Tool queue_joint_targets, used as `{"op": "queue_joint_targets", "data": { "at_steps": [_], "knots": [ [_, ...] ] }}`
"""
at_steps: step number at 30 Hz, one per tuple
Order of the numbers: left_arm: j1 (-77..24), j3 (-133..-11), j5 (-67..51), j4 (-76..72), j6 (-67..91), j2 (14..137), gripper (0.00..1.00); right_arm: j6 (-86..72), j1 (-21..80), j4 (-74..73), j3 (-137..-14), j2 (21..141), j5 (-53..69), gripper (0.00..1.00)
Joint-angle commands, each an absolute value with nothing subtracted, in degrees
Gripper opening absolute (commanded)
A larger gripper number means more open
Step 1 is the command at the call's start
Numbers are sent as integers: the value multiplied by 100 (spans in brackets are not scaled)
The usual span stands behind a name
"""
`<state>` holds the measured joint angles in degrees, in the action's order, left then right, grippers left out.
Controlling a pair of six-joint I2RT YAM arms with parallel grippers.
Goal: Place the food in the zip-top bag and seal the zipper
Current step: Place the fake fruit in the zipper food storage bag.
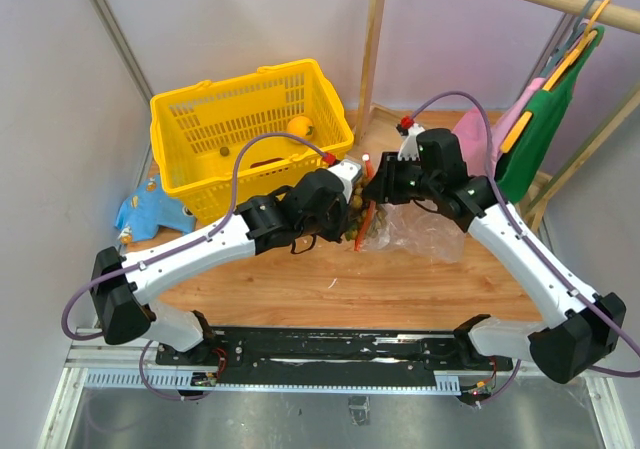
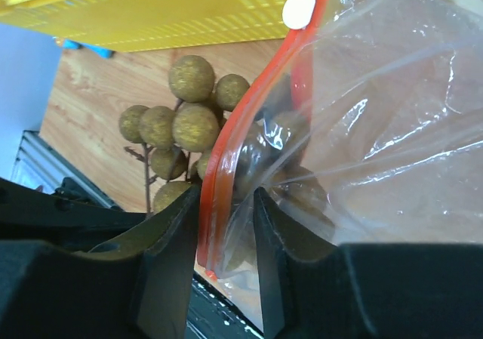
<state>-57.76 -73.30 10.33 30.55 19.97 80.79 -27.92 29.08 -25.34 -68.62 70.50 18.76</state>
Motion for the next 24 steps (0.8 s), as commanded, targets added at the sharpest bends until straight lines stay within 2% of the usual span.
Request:
{"op": "queue_joint_targets", "data": {
  "at_steps": [1, 6, 11, 20, 24],
  "knots": [
    [-5743, -7285, 991, 2725, 1961, 7819, 0, -2579, 2848, -3154, -7241, 6903, 1137, 35],
    [-5742, -7260, 862, 2724, 1908, 7813, 0, -2552, 2848, -3417, -7419, 6988, 832, 28],
    [-5748, -7255, 718, 2685, 1837, 7816, 0, -2562, 2848, -3559, -7563, 7129, 777, 31],
    [-5748, -7260, 652, 2667, 1743, 7834, 0, -2462, 2869, -4114, -7949, 7455, 206, 1],
    [-5747, -7260, 502, 2584, 1659, 7865, 0, -2357, 2961, -3986, -8004, 7568, 443, 1]
  ]
}}
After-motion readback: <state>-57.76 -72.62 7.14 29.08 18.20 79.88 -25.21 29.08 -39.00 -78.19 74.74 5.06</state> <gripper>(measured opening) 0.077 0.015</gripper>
